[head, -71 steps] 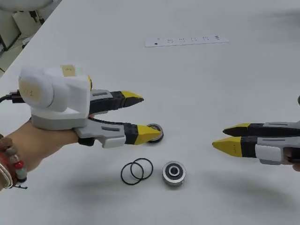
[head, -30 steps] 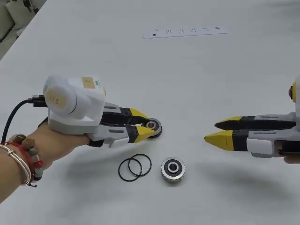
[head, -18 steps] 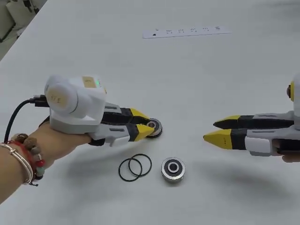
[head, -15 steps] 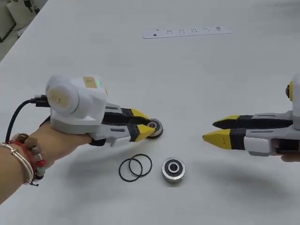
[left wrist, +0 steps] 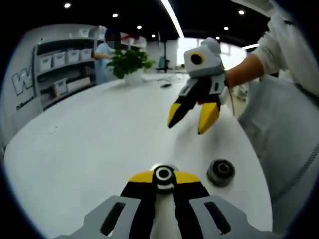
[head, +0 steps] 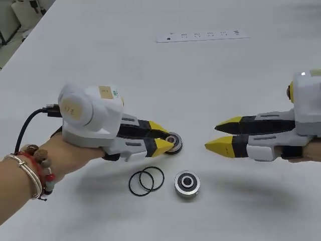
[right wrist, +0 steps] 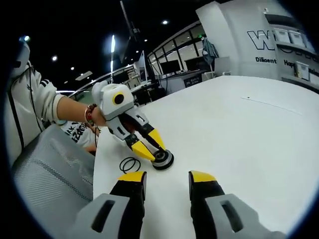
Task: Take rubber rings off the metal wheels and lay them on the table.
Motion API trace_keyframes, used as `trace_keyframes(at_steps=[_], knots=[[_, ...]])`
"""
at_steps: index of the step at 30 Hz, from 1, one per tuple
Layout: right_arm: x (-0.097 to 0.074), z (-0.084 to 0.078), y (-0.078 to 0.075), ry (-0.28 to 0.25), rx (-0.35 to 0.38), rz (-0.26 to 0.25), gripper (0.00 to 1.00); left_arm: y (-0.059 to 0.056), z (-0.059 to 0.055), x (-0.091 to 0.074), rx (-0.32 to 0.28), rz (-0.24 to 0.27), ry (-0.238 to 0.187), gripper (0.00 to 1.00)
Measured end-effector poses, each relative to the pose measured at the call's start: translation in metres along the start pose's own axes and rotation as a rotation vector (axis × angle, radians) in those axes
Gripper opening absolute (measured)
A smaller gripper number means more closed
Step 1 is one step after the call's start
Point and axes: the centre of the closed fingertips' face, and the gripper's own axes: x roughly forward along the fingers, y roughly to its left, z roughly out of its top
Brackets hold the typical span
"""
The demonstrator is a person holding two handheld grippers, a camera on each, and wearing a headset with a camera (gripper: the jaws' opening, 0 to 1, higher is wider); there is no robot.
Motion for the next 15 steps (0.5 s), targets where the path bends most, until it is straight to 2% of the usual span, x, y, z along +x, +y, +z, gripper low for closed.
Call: trace_keyframes(at_steps=[5,15], knots=[[0.013,-0.001,0.005,0.014,-0.04,0.025,0.3,-0.003,0.001,0.003,0.005,-0.011,-0.001,0.14],[0.03,-0.015,0.01,0.063,-0.115,0.061,0.27,-0.011,0.003,0.009,0.017,-0.041,-0.006,0.14]])
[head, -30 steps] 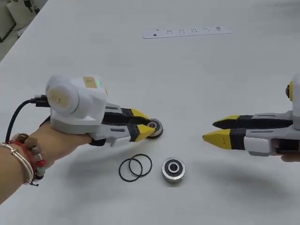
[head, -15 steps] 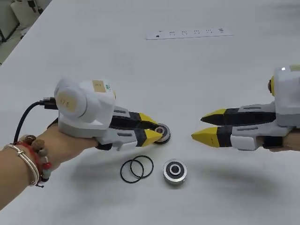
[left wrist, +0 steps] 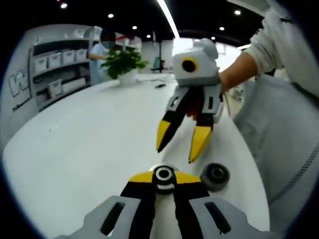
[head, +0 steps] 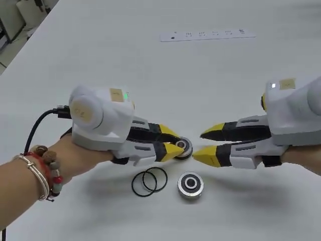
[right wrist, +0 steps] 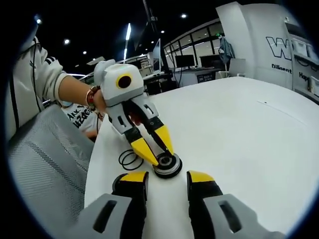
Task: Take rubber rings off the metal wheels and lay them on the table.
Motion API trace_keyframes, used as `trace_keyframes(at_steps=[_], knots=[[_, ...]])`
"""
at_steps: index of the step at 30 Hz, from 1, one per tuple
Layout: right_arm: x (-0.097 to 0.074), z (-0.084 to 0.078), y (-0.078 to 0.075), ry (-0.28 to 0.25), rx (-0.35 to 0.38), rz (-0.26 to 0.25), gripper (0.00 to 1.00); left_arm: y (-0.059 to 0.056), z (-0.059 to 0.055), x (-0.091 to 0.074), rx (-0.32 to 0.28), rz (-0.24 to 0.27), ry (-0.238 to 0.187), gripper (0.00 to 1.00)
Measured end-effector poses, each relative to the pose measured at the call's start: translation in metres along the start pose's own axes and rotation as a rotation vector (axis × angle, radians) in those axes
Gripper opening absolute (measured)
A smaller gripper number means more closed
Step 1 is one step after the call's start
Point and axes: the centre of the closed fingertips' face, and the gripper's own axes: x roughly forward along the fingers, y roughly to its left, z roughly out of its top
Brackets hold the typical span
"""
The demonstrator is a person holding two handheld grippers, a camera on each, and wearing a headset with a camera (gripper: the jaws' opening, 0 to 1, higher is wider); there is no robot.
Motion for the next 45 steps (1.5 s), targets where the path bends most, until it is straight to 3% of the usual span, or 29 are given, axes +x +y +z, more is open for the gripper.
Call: trace_keyframes(at_steps=[16,34,37,41,45], knots=[[0.011,-0.009,0.001,0.028,-0.091,0.019,0.23,-0.008,0.002,0.004,0.017,-0.025,0.001,0.14],[0.008,-0.013,0.001,0.047,-0.175,0.017,0.15,-0.008,0.003,0.002,0.024,-0.029,0.0,0.14],[0.007,-0.014,-0.001,0.057,-0.223,0.009,0.11,-0.008,0.003,0.002,0.021,-0.029,-0.001,0.14],[0.006,-0.016,-0.002,0.065,-0.197,0.0,0.02,-0.008,0.003,0.003,0.025,-0.033,-0.001,0.14],[0.006,-0.016,-0.002,0.073,-0.188,0.001,0.02,-0.008,0.003,0.003,0.026,-0.032,-0.001,0.14]])
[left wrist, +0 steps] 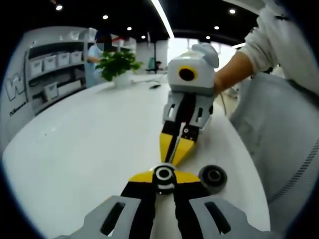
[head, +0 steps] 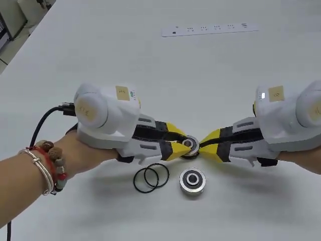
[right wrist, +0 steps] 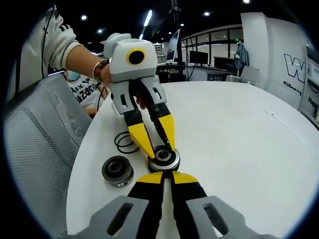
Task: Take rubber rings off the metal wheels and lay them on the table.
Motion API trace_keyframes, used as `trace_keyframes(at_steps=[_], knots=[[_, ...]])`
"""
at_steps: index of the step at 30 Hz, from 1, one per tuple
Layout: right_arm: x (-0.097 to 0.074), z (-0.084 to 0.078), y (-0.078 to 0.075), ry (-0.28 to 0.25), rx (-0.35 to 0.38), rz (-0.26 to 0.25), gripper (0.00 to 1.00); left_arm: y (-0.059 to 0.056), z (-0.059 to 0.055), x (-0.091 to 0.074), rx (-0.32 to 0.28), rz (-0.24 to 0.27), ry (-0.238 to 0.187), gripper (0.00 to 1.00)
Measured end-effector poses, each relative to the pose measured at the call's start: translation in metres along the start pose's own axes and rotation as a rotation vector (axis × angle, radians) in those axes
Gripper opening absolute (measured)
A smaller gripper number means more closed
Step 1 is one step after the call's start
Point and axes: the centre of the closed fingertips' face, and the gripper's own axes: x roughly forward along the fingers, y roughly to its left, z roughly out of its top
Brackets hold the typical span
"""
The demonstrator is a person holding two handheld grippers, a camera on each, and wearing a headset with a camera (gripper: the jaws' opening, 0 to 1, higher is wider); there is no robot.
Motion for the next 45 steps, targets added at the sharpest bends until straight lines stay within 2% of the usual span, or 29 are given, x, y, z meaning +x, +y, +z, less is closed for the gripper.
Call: trace_keyframes(at_steps=[4,7,12,17,20,25,38,41,45], knots=[[0.0,-0.001,-0.001,0.013,0.061,-0.001,0.02,0.0,0.0,0.0,0.003,0.001,0.0,0.14],[0.0,-0.001,-0.002,0.013,0.064,-0.002,0.01,0.0,-0.001,0.0,0.0,0.003,-0.002,0.14],[0.001,-0.002,-0.003,0.036,0.114,-0.004,0.0,0.0,0.0,0.0,0.01,0.008,0.0,0.13],[0.0,-0.003,-0.004,0.041,0.218,-0.035,0.0,0.0,0.0,0.0,0.011,0.013,-0.005,0.14],[0.0,-0.004,-0.005,0.026,0.315,-0.044,0.0,0.0,0.0,0.0,0.002,0.018,-0.009,0.14],[-0.002,-0.006,-0.007,0.013,0.378,-0.042,0.0,-0.001,0.0,0.0,0.008,0.022,-0.012,0.14],[-0.007,-0.002,-0.007,-0.102,0.714,0.019,0.0,0.0,-0.001,-0.001,-0.001,0.02,-0.039,0.13],[-0.009,0.001,-0.007,-0.132,0.759,0.041,0.0,-0.001,-0.001,-0.001,0.0,0.02,-0.04,0.13],[-0.009,0.004,-0.005,-0.14,0.771,0.049,0.0,-0.001,0.0,0.0,0.002,0.016,-0.041,0.13]])
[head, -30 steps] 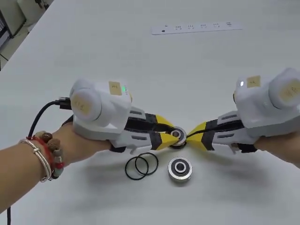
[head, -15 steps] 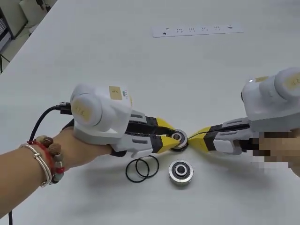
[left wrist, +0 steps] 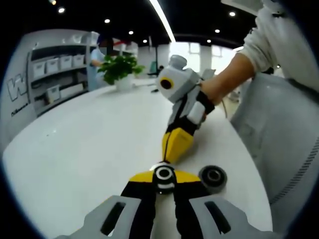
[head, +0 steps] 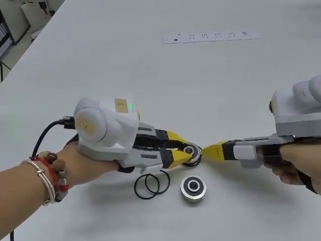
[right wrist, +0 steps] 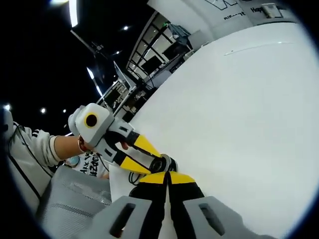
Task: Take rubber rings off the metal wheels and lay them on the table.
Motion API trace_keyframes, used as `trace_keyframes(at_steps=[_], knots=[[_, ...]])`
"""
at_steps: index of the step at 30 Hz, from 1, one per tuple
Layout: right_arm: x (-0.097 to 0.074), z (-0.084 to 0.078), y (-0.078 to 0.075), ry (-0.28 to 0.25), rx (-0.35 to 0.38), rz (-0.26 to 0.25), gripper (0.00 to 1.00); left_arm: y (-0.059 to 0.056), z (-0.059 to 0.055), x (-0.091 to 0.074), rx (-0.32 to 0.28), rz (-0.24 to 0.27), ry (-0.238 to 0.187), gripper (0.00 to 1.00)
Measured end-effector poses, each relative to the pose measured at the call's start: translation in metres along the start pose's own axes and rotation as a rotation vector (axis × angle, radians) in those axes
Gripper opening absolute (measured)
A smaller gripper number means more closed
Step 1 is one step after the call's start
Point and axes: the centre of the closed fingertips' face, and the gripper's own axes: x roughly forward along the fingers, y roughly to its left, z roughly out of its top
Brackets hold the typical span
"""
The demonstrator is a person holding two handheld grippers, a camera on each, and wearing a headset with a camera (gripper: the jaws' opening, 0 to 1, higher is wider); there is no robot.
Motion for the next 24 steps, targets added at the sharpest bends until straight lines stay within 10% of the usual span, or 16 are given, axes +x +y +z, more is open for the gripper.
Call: trace_keyframes(at_steps=[24], knots=[[0.0022,0.0039,0.008,0.01,-0.017,0.015,0.0,-0.0006,-0.0005,0.0006,0.022,0.011,0.016,0.13]])
